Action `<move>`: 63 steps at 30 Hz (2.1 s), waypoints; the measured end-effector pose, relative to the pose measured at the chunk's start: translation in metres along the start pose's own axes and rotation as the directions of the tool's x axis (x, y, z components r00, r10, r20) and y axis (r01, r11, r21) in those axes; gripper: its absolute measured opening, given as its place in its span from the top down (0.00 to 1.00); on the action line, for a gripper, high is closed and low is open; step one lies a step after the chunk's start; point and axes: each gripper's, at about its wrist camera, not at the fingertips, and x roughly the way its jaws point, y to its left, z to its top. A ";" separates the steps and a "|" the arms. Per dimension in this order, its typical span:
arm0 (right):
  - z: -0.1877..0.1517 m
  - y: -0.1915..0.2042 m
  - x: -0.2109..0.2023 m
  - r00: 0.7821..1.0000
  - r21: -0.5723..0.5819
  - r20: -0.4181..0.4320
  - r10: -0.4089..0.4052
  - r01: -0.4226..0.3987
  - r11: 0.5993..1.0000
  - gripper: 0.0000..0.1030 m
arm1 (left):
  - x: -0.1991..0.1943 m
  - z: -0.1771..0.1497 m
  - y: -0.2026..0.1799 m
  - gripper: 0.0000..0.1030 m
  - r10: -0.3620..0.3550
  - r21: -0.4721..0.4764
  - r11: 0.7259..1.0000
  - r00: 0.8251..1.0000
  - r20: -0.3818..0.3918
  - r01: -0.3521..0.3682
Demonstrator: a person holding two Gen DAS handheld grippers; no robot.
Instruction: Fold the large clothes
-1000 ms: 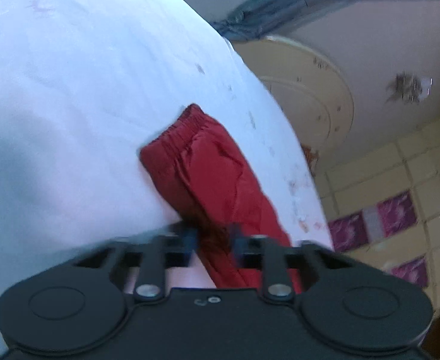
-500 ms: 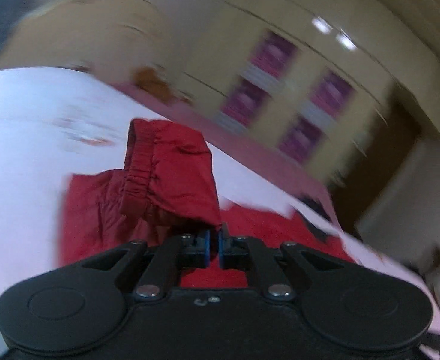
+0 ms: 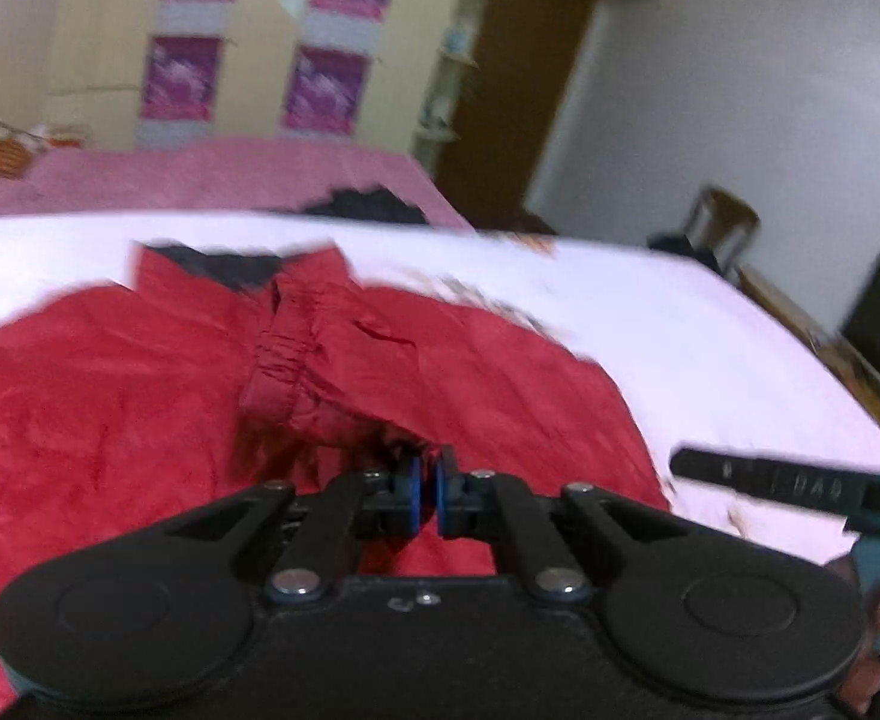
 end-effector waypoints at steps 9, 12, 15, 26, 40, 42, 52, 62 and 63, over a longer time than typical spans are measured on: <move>0.006 -0.023 -0.014 0.998 0.060 0.009 0.062 -0.063 0.996 0.43 | -0.005 -0.020 -0.010 0.34 -0.042 0.022 0.999 0.999 0.011 0.041; 0.005 -0.012 -0.008 0.994 0.069 -0.004 0.112 -0.111 0.991 0.43 | -0.032 -0.014 0.009 0.45 -0.037 0.006 0.999 0.997 0.070 0.037; 0.005 0.003 -0.001 0.987 0.065 -0.019 0.160 -0.158 0.985 0.43 | -0.069 -0.022 0.052 0.56 0.073 -0.035 0.997 0.989 0.131 -0.069; 0.004 0.026 0.057 0.964 0.118 -0.168 0.208 -0.190 0.975 0.73 | -0.091 -0.044 0.185 0.60 0.342 -0.201 0.925 0.937 0.074 -0.322; -0.018 0.033 0.040 0.982 0.021 -0.182 0.055 -0.052 0.998 0.83 | -0.060 -0.053 0.187 0.61 0.276 -0.066 0.959 0.961 0.002 -0.275; -0.019 0.035 0.037 0.981 0.004 -0.188 0.037 -0.037 0.999 0.83 | -0.063 -0.050 0.189 0.60 0.278 -0.058 0.959 0.961 -0.004 -0.278; 0.016 0.082 0.025 0.998 -0.163 -0.054 0.034 -0.042 0.986 0.57 | -0.049 -0.003 0.196 0.48 0.291 0.027 0.956 0.956 0.046 -0.292; -0.006 0.081 0.082 0.984 -0.286 -0.158 -0.078 0.030 0.958 0.62 | -0.014 -0.009 0.217 0.43 0.316 0.040 0.948 0.948 -0.041 -0.315; -0.005 0.083 0.075 0.986 -0.283 -0.144 -0.086 0.042 0.958 0.61 | -0.023 -0.008 0.212 0.43 0.325 0.047 0.945 0.945 -0.025 -0.324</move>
